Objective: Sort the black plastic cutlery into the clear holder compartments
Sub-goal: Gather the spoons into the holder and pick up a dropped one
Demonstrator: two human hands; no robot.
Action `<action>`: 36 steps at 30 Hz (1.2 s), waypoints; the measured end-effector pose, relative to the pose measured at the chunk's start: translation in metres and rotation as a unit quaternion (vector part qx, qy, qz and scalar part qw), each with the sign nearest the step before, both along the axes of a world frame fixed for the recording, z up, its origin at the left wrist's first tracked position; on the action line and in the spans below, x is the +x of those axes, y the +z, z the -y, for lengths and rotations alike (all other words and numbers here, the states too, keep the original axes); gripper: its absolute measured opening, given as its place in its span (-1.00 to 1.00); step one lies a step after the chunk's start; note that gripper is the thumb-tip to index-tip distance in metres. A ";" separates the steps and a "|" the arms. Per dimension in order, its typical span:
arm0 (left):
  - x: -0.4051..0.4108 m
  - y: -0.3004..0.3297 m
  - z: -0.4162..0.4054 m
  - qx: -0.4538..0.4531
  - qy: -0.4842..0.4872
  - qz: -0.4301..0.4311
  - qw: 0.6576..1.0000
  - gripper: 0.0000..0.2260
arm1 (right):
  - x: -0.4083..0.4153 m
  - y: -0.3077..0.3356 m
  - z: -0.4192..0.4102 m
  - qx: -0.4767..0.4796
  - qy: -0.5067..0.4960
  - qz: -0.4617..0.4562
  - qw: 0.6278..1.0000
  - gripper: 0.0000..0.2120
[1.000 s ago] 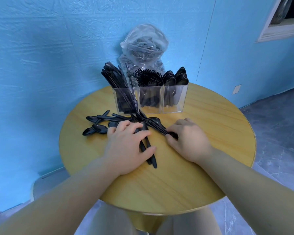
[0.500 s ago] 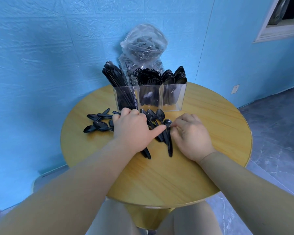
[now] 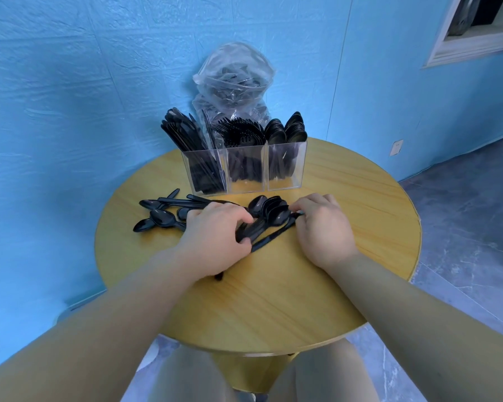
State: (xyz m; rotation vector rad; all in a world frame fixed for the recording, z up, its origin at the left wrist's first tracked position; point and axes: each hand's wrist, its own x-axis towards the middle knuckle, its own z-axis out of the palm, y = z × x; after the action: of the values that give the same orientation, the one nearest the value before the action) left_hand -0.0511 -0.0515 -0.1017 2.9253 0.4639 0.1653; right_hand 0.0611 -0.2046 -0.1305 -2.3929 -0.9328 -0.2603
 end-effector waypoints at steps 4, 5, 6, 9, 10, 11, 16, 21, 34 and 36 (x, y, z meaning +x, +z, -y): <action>-0.001 -0.002 0.001 -0.012 0.034 0.021 0.999 -0.56 | 0.001 -0.001 0.000 -0.001 -0.014 -0.002 1.000 -0.66; 0.000 -0.003 0.001 -0.013 0.037 0.019 0.999 -0.54 | 0.001 -0.001 0.000 0.000 -0.016 -0.003 1.000 -0.66; 0.001 -0.003 0.001 -0.012 0.036 0.015 0.999 -0.54 | 0.000 -0.001 0.000 0.001 -0.017 -0.005 1.000 -0.67; 0.003 -0.004 0.001 -0.019 0.033 0.016 0.999 -0.59 | -0.001 0.000 0.000 0.004 -0.022 -0.007 1.000 -0.68; 0.004 -0.004 0.000 -0.026 0.035 0.017 0.999 -0.60 | -0.001 0.000 0.000 0.004 -0.023 -0.008 1.000 -0.69; 0.005 -0.005 0.000 -0.031 0.038 0.013 0.999 -0.62 | -0.001 0.000 0.000 0.004 -0.024 -0.008 1.000 -0.69; 0.008 -0.009 0.000 0.006 0.017 -0.004 1.000 -0.83 | -0.001 -0.001 0.000 0.008 -0.021 -0.003 1.000 -0.69; 0.006 -0.017 0.005 0.053 0.004 0.039 0.998 -0.77 | -0.001 0.002 0.000 0.028 -0.025 0.010 0.999 -0.65; 0.001 -0.019 0.010 0.032 -0.064 0.117 0.991 -0.66 | 0.000 -0.001 0.002 0.168 0.011 0.063 0.984 -0.77; 0.000 -0.016 0.010 0.011 -0.066 0.110 0.992 -0.65 | -0.001 0.001 0.002 0.179 0.002 0.031 0.983 -0.73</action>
State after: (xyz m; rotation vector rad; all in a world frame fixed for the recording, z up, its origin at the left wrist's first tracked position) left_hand -0.0512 -0.0614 -0.1177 2.9012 0.2339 0.4712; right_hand 0.0603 -0.2063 -0.1296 -2.0614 -0.8395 -0.4627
